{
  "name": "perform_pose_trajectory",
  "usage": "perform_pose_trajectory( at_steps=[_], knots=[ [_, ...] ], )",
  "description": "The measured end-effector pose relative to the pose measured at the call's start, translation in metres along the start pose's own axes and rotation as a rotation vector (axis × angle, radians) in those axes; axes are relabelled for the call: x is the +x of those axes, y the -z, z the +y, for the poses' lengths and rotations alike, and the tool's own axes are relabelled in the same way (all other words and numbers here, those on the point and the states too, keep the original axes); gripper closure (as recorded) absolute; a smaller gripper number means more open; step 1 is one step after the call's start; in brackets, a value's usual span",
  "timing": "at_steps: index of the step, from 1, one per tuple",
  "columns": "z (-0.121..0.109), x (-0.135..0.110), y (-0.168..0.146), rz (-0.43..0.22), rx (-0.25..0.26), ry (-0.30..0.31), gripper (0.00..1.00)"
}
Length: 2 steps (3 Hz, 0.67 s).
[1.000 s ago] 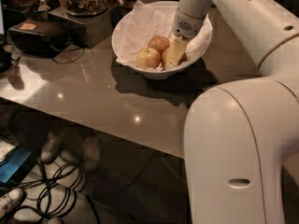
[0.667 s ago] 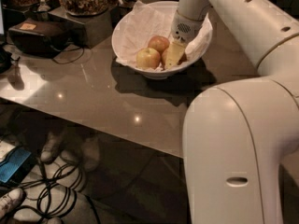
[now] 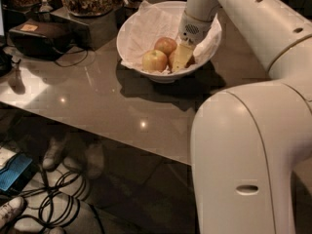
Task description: Pick apple from white bowl
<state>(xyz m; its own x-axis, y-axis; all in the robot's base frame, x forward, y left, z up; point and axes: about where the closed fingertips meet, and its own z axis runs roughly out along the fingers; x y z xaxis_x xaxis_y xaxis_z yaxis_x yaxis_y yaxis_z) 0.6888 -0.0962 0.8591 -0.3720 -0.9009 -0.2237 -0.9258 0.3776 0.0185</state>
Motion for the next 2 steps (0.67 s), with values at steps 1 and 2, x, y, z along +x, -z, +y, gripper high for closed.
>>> perform_pose_trajectory(
  at_steps=[1, 2],
  knots=[
    [-0.0045, -0.0112, 0.0078, -0.029, 0.022, -0.015, 1.0],
    [-0.0058, -0.0105, 0.0107, -0.029, 0.029, -0.024, 1.0]
  ],
)
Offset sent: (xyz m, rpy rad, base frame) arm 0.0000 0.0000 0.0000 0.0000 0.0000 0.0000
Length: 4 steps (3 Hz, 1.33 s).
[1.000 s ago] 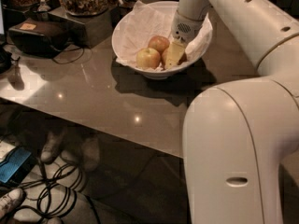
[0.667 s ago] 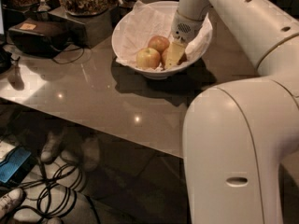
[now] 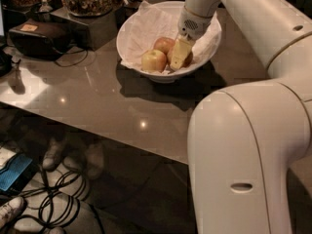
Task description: Pick apple from white bowl
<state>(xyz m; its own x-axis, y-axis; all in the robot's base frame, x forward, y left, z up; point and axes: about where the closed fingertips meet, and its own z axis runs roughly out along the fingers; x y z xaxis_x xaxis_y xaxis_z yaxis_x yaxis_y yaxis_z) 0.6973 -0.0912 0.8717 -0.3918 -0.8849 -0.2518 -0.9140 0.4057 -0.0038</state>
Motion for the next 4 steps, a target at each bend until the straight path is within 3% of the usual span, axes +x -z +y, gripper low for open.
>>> perform_pose_trajectory(
  at_steps=[3, 4],
  knots=[
    [0.014, 0.005, 0.038, -0.04, -0.002, -0.004, 1.0],
    [0.024, 0.0, 0.058, -0.072, 0.008, 0.026, 1.0]
  ],
)
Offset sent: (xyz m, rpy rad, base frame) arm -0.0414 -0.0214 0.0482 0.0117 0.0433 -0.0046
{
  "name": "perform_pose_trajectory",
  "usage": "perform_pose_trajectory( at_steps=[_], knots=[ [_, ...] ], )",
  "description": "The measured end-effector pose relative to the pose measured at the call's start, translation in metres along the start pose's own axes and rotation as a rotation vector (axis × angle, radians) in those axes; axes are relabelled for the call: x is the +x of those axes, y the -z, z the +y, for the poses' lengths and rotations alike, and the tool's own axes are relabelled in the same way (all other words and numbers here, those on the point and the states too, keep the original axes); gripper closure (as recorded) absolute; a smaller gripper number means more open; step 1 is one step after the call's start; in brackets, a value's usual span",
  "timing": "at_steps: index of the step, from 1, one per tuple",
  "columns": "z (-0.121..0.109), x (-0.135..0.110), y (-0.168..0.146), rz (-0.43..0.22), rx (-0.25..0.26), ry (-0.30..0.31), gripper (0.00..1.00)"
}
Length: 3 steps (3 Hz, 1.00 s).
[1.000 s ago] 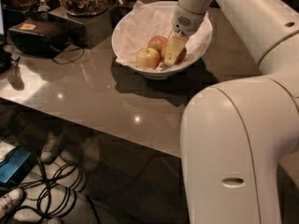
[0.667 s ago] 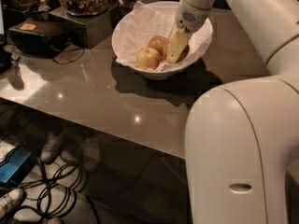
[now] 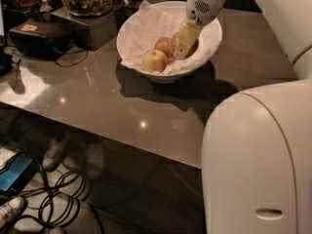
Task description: Pick apple from white bowl
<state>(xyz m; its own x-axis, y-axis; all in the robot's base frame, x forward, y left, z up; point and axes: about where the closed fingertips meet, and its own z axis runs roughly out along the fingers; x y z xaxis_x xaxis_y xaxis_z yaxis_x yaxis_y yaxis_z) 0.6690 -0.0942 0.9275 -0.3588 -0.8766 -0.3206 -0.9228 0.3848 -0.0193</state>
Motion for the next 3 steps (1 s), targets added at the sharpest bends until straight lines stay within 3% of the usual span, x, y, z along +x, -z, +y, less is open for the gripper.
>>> perform_pose_trajectory(
  at_steps=[2, 3],
  knots=[
    [0.031, -0.018, 0.037, -0.015, 0.033, 0.085, 1.0],
    [0.026, -0.023, 0.035, -0.032, 0.05, 0.084, 1.0]
  ],
)
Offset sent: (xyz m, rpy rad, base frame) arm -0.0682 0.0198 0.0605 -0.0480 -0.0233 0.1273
